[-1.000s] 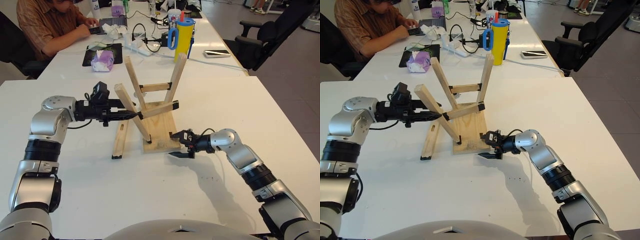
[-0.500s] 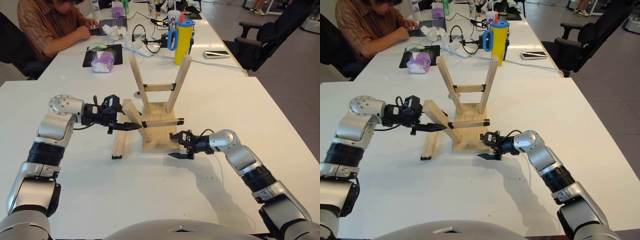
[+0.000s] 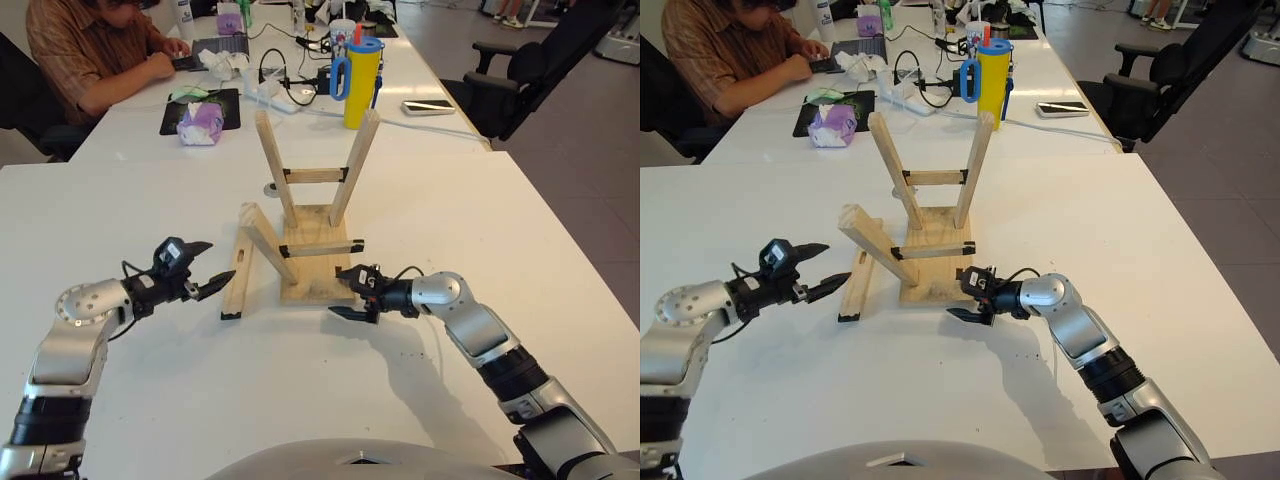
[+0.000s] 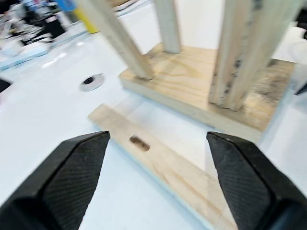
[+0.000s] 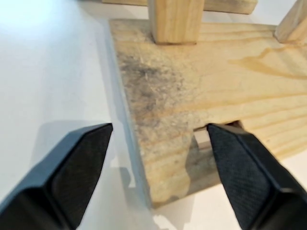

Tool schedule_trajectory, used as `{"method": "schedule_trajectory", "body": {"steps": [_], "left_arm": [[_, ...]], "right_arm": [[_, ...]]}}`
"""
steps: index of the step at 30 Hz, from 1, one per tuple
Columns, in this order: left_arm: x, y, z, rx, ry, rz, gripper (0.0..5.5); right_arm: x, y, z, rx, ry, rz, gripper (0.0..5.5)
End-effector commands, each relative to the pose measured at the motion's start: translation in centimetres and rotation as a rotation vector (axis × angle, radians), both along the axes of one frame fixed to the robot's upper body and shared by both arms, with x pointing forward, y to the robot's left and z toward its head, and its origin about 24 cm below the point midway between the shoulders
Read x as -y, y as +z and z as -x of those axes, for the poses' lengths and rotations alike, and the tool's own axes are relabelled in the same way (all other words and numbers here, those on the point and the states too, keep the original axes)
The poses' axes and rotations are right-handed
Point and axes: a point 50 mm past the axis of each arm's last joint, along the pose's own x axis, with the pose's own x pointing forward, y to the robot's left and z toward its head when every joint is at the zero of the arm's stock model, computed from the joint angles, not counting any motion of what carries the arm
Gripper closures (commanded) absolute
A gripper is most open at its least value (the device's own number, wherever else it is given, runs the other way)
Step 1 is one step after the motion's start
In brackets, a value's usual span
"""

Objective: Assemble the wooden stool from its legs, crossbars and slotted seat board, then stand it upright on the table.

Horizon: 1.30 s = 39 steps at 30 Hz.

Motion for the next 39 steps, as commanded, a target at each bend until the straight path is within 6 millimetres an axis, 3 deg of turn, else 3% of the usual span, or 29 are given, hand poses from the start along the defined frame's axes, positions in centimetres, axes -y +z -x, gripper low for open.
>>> {"method": "schedule_trajectory", "body": {"steps": [1, 7, 20, 31, 36, 39], "left_arm": [[2.3, -1.3, 1.5, -0.069, 0.173, 0.082, 1.76], [3.8, -2.6, 1.7, -0.164, 0.345, 0.121, 1.76], [5.4, -4.6, 0.8, -0.274, 0.437, 0.124, 1.76], [4.4, -5.6, 0.5, -0.286, 0.449, 0.022, 3.38], [3.0, -5.0, -0.2, -0.201, 0.52, 0.054, 3.44], [2.3, -2.6, -1.9, -0.019, 0.552, 0.127, 3.44]], "right_arm": [[0.4, -4.1, 2.9, -0.216, -0.106, 0.045, 1.86], [-0.9, -4.5, 2.8, -0.218, -0.13, 0.043, 1.86], [-2.4, -3.3, 1.5, -0.15, -0.137, -0.016, 1.86], [-3.3, -1.8, 1.2, -0.106, -0.2, -0.155, 1.86], [-1.9, -0.1, 1.1, -0.031, -0.243, -0.218, 1.86], [-1.7, 0.4, 1.0, -0.063, -0.269, -0.303, 1.86]]}}
